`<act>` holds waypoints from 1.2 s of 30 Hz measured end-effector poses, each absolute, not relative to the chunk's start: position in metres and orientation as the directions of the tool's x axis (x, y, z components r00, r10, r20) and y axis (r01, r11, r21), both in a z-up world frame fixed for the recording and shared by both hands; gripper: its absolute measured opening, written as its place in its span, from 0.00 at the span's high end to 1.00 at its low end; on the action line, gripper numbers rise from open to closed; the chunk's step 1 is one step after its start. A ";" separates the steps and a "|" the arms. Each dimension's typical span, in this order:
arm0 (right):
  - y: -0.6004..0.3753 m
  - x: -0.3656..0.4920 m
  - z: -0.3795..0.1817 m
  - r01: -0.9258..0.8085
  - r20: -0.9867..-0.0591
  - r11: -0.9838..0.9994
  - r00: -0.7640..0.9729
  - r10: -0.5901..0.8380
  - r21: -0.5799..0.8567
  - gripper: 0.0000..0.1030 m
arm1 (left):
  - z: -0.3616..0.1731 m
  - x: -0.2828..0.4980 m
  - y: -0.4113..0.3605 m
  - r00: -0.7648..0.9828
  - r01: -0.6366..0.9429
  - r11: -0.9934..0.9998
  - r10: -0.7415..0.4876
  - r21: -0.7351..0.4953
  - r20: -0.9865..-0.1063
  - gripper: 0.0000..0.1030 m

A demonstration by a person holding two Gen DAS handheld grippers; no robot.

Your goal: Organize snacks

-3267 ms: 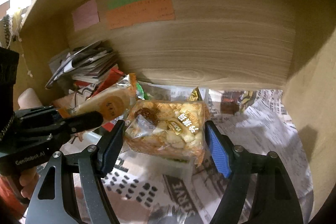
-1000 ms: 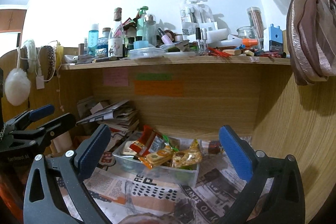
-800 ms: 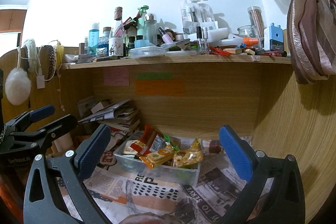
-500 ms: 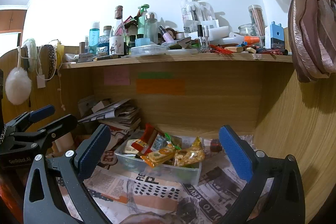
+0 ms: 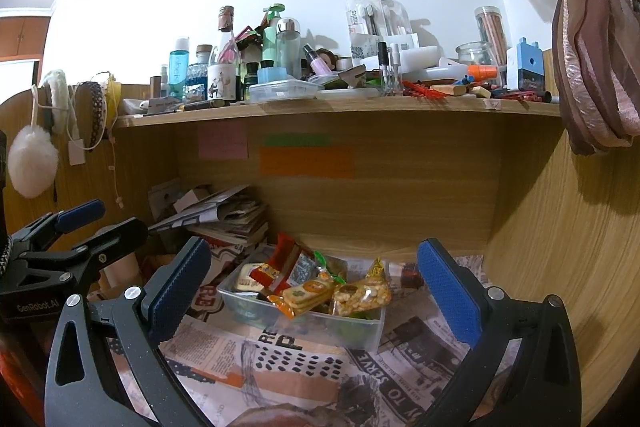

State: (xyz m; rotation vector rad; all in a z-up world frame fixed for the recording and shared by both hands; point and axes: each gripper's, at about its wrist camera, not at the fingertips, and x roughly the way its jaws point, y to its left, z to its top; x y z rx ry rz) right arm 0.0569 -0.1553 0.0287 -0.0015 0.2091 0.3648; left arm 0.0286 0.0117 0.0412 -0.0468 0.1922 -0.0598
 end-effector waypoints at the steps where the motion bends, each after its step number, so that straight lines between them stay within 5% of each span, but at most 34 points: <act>1: -0.155 0.057 0.029 -0.354 -0.203 0.935 0.913 0.354 0.036 0.00 | 0.041 0.029 0.012 0.980 0.055 0.997 -0.065 -0.053 -0.190 0.00; 36: -0.157 0.062 0.029 -0.351 -0.204 0.935 0.913 0.353 0.046 0.00 | 0.038 0.038 0.008 0.973 0.087 0.995 -0.095 -0.049 -0.210 0.00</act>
